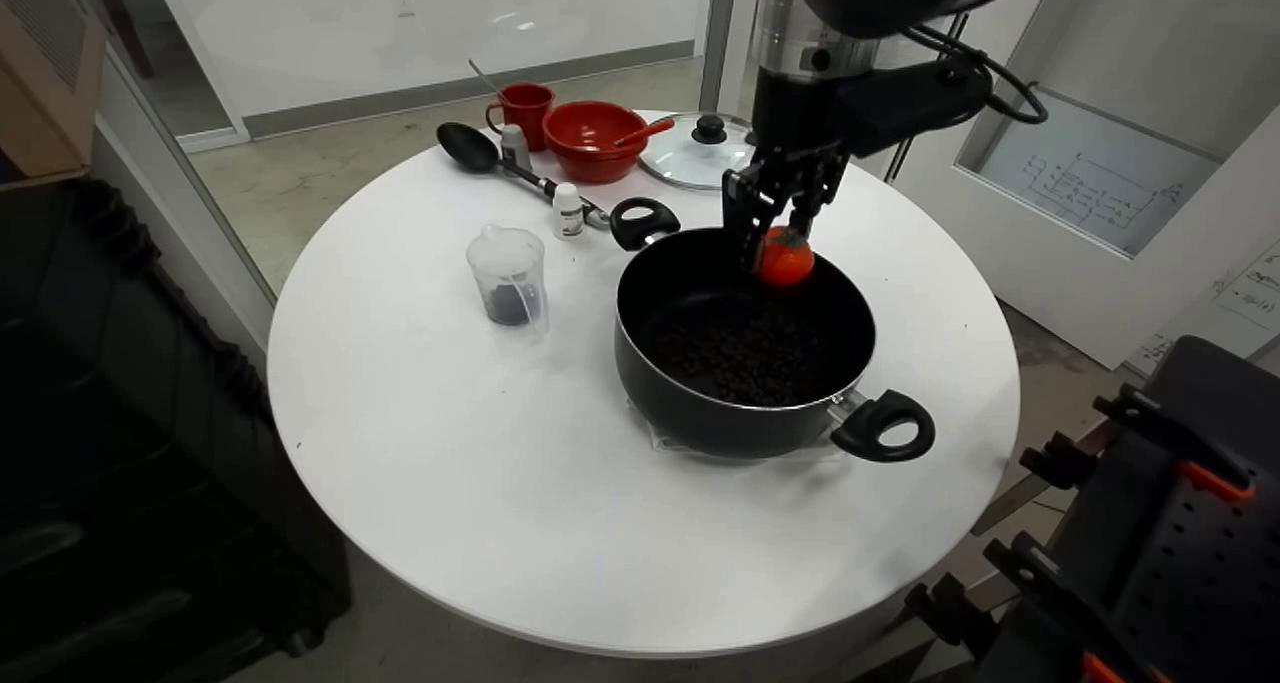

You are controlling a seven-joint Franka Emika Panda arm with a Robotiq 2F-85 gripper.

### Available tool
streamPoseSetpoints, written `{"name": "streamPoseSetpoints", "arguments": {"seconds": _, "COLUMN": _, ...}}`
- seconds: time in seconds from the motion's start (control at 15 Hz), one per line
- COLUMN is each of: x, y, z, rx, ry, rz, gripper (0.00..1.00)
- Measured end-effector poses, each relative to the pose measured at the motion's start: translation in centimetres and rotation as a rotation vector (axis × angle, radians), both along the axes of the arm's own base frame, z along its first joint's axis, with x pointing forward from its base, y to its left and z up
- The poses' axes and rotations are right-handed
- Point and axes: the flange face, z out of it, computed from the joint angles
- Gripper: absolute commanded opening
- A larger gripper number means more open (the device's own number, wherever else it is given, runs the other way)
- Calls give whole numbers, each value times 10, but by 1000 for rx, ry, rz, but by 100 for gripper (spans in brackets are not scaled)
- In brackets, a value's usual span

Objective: Put the tomato in the black pot

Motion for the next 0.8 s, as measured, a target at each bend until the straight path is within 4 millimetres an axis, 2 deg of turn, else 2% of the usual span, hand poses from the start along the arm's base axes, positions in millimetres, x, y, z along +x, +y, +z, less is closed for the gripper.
{"name": "streamPoseSetpoints", "arguments": {"seconds": 0.33, "x": -36, "y": 18, "z": -35, "rx": -13, "ry": -3, "rz": 81, "gripper": 39}}
{"name": "streamPoseSetpoints", "arguments": {"seconds": 0.8, "x": -51, "y": 21, "z": -97, "rx": -3, "ry": -58, "rz": 91, "gripper": 39}}
